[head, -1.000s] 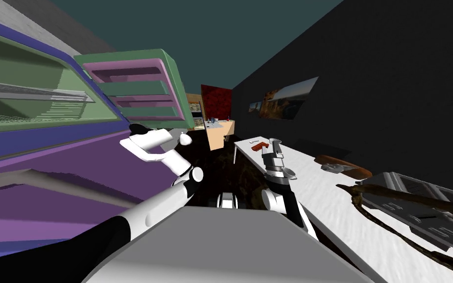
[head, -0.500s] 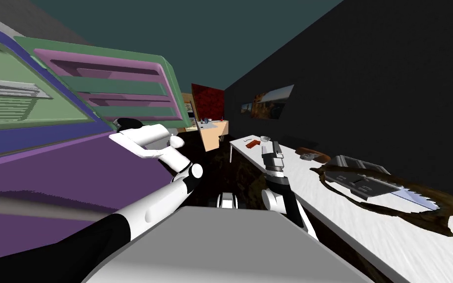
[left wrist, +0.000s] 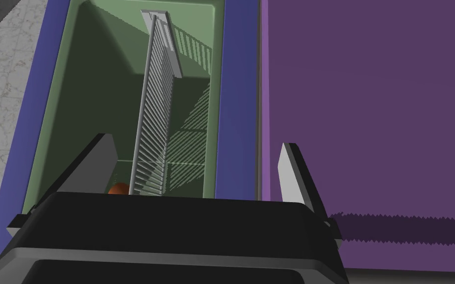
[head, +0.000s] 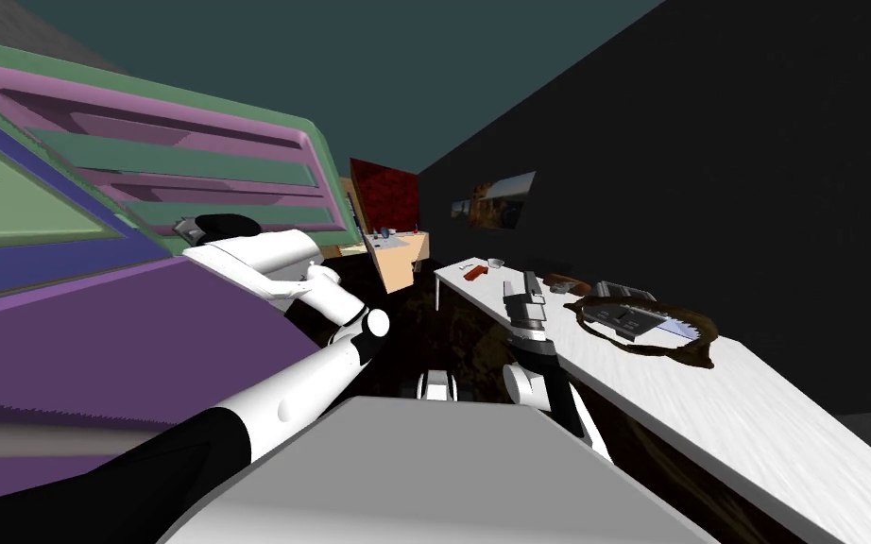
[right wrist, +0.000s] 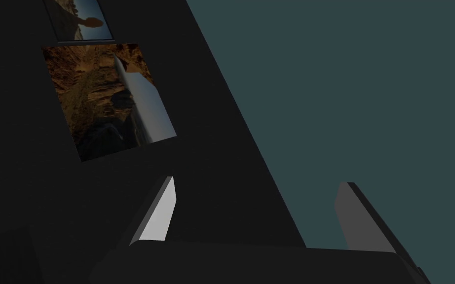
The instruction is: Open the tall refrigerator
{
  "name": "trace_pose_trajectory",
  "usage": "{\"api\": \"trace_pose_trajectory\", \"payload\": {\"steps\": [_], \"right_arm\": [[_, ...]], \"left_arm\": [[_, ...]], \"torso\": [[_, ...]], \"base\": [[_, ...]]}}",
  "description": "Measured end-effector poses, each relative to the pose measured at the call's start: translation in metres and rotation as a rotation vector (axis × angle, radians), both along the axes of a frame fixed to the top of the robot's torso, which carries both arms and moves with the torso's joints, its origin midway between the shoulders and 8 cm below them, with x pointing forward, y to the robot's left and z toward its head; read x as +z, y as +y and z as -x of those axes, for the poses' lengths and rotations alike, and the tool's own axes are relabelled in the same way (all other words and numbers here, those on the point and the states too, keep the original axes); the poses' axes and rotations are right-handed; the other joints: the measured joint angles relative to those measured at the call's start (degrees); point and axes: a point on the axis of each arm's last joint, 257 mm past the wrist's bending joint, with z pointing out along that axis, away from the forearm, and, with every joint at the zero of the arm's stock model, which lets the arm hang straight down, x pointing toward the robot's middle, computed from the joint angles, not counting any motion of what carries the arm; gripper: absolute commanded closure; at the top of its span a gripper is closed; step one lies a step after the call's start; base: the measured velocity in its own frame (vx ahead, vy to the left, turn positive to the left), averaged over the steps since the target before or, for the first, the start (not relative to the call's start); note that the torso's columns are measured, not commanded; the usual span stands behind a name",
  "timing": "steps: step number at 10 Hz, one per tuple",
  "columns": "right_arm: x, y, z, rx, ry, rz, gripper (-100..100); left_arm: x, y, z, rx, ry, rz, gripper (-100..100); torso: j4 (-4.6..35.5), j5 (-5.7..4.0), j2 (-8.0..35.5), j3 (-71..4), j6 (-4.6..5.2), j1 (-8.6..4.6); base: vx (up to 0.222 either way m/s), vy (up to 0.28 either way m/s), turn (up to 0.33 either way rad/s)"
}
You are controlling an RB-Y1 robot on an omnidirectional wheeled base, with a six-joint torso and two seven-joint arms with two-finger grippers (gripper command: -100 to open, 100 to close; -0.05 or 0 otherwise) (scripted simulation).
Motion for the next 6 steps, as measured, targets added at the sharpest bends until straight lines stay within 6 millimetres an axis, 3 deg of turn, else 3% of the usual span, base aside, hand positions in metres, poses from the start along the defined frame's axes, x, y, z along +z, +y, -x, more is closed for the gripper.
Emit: {"api": "trace_pose_trajectory", "payload": {"steps": [1,6], "right_arm": [[0.0000,0.0000,0.0000,0.000,0.000,0.000,0],[0.0000,0.0000,0.0000,0.000,0.000,0.000,0]], "left_arm": [[0.0002,0.0000,0.0006,0.003,0.000,0.001,0],[0.0002,0.0001,0.0006,0.002,0.000,0.001,0]], "torso": [[-0.01,0.00,-0.04,-0.02,-0.05,0.00],[0.06,0.03,0.17,0.11,-0.02,0.11]], "base": [[-0.007,0.004,0.010],[0.000,0.000,0.000]]}}
